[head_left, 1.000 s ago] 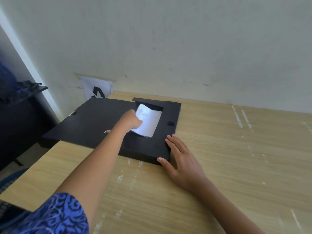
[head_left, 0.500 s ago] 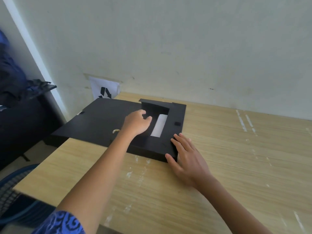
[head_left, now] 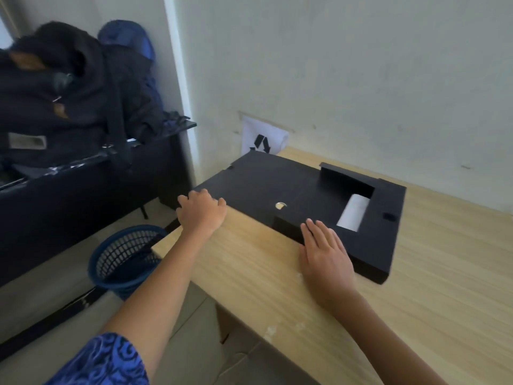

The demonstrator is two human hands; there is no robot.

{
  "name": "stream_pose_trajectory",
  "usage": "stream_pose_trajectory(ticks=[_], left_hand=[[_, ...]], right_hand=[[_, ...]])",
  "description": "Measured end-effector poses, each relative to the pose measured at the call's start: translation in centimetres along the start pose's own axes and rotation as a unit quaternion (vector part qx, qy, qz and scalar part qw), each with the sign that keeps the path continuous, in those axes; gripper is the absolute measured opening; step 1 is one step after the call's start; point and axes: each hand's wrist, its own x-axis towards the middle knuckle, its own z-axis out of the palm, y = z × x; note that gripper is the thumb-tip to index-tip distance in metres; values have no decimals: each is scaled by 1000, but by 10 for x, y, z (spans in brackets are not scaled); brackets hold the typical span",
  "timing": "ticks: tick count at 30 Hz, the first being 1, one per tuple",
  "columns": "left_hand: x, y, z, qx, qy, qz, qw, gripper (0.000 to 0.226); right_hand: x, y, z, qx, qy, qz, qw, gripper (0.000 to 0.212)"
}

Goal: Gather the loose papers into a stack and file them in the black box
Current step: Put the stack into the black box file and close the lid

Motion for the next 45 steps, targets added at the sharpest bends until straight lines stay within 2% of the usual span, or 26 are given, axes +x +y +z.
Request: stream_pose_trajectory(ticks=[3,6,9,11,16,19,21,23,24,25,27,30,32,33,35,39,42,45], left_hand=[[17,-9,4,-38,-51,-76,995,66],[34,-7,9,-150,-107,-116,976,63],[41,8,11,-275,-65,-103,954,49],[39,20,7,-339,-22,-64,938,44],[27,52,-5,-471,4,74,879,27],[10,69,-14,-493,14,158,855,30],[-3,78,-20,-473,16,212,855,32],[-19,88,-25,-447,11,258,857,31],[-27,94,-28,-442,6,281,852,30],[-36,99,-30,-440,0,306,844,29],[-55,109,-32,-440,-24,353,825,30],[-80,121,-24,-401,-108,417,808,29],[-96,126,-15,-329,-149,464,809,29],[-104,128,-9,-293,-159,481,810,27],[-116,130,1,-250,-163,497,815,24],[-131,134,11,-193,-158,507,825,22],[-132,133,15,-151,-162,520,825,21],[-129,129,17,-110,-182,531,820,26]], right_hand=[[-1,3,0,28,4,16,999,52],[0,3,0,24,-6,21,999,53],[1,2,0,28,-2,26,999,53],[2,3,0,30,-2,30,999,53],[1,2,-6,72,-15,30,997,53],[7,6,-24,210,-12,79,975,45],[7,24,-42,254,54,132,957,38],[2,52,-56,164,114,203,959,42],[0,67,-61,155,110,252,949,48],[-2,79,-66,194,88,305,928,53],[-5,95,-71,348,55,367,861,54],[-2,114,-76,464,70,388,793,40],[2,122,-81,517,94,400,751,42],[2,125,-83,523,103,401,745,44],[5,127,-84,494,111,391,768,47],[5,131,-84,355,62,313,879,49],[4,131,-77,271,-15,267,925,45],[-2,127,-69,171,-50,207,962,42]])
